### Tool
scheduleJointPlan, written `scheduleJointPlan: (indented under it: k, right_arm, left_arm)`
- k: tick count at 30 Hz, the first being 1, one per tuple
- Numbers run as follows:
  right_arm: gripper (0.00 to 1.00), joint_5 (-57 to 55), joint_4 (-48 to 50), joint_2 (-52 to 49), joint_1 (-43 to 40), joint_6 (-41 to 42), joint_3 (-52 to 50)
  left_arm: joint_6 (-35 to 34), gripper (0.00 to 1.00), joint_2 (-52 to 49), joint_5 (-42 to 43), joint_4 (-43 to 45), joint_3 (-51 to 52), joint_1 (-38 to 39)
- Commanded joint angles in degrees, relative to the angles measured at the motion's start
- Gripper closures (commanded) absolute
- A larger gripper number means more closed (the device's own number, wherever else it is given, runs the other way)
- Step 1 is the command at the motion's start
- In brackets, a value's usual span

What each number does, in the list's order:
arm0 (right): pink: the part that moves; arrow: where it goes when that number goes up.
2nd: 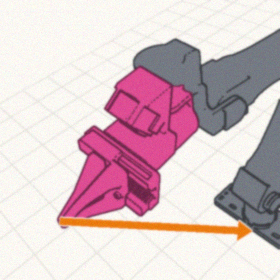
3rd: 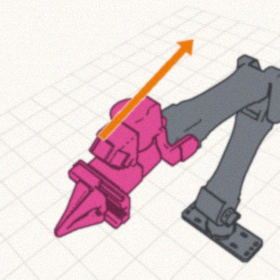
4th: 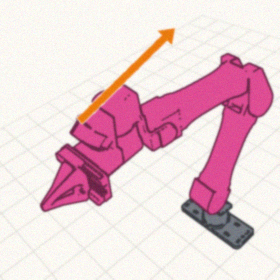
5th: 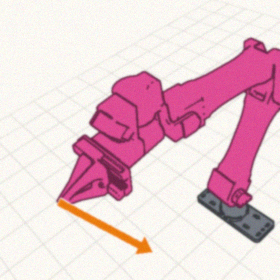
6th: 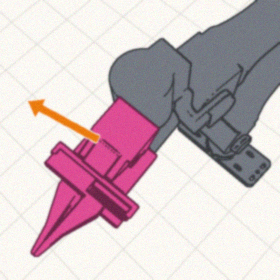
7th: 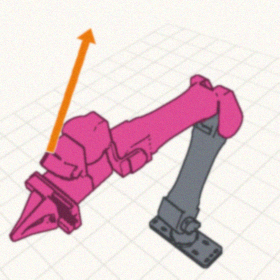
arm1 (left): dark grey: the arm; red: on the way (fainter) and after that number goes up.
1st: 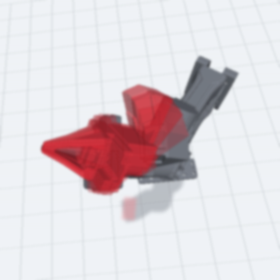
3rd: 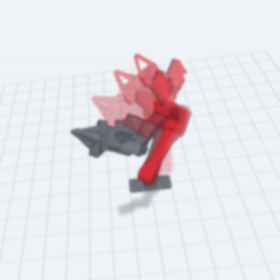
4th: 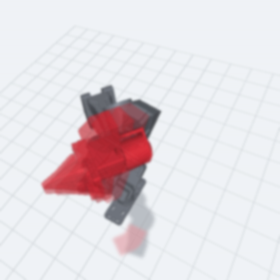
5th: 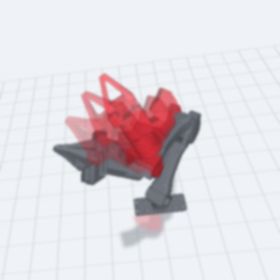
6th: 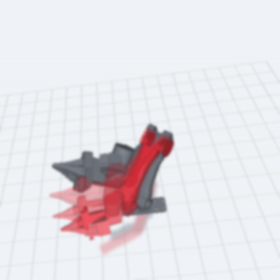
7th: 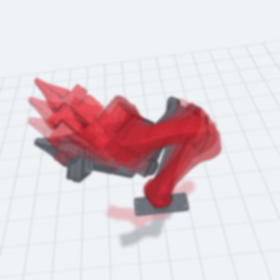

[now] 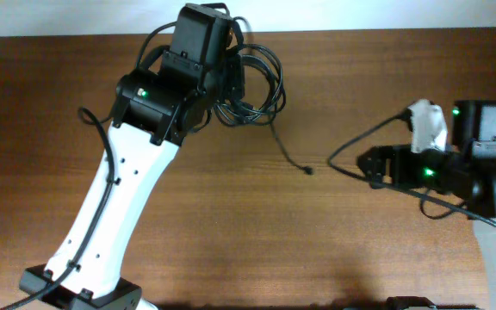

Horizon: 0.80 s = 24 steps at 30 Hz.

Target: Untangle cables

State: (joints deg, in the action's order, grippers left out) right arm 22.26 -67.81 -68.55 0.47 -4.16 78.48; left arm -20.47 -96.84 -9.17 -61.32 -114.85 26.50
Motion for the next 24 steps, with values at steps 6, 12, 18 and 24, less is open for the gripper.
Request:
scheduleJointPlan:
  k: [6,12,18,24]
  right_arm:
    - [0.00,8.5,8.1,-5.2,23.5,-28.2,0.5]
    - [0.00,-15.5,23.1,-15.9,28.9,-28.5,0.5]
    - [0.01,-17.1,20.9,-14.8,28.8,-30.8,13.9]
    - [0.01,-14.5,18.6,-15.8,28.9,-31.4,16.9]
  left_arm:
    - [0.8,1.00,-0.3,-1.1,-0.4,-0.3,0.0]
    - [0.8,1.00,-0.3,-0.1,-1.9,-0.3,0.0]
    - [0.8,1.00,-0.3,0.0,-3.1,-0.3,0.1]
    - [0.3,1.00,-0.2,-5.7,-2.2,-1.6,0.0]
